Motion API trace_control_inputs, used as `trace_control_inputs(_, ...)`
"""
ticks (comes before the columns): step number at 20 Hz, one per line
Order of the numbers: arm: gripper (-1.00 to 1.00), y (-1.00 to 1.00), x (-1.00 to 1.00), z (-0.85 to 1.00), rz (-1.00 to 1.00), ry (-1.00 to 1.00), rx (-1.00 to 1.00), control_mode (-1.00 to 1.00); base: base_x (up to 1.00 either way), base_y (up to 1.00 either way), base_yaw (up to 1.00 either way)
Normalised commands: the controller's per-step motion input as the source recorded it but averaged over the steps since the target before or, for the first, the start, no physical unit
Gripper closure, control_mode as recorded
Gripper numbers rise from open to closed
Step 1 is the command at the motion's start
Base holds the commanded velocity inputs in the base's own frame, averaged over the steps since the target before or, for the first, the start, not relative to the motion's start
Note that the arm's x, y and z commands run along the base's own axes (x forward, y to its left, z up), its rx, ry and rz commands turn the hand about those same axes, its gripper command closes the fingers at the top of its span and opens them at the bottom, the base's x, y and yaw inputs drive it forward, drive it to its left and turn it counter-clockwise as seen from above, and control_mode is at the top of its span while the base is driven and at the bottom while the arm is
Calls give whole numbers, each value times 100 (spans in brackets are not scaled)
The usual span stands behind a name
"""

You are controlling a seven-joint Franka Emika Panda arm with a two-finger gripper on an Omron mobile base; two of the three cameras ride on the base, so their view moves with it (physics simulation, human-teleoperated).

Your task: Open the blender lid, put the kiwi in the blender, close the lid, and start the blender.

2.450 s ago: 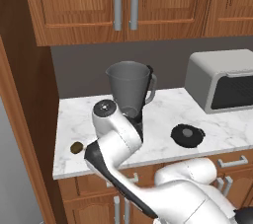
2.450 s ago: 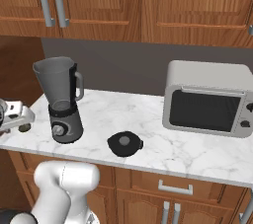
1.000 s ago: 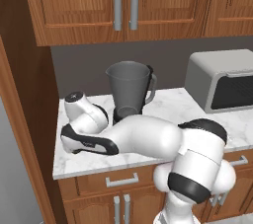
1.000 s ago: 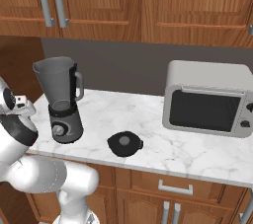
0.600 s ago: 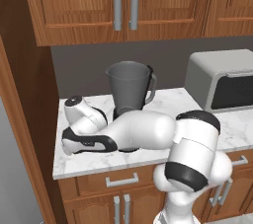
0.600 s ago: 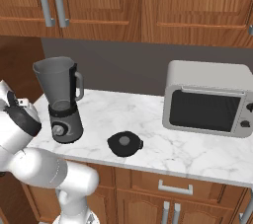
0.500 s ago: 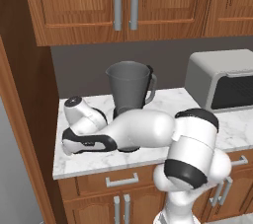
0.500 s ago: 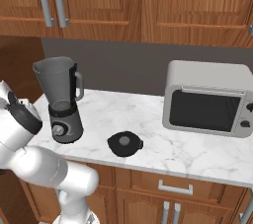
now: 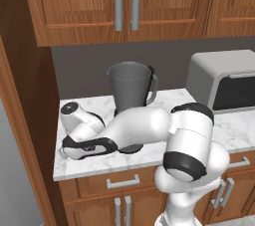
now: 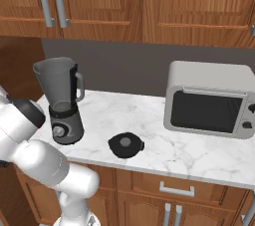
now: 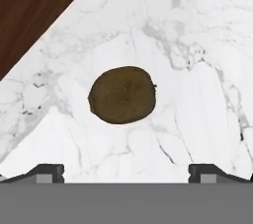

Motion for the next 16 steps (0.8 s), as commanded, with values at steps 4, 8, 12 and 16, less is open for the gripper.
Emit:
trace_control_inputs(4,-100,0,15,-10,0,-3,0,-100,0,0,0)
trace_control_inputs(8,-100,1,22,-12,0,-3,0,-100,0,0,0)
trace_control_inputs(12,-100,7,18,-18,0,0,0,-100,0,0,0)
trace_control_inputs(16,-100,13,6,-19,0,0,0,-100,0,0,0)
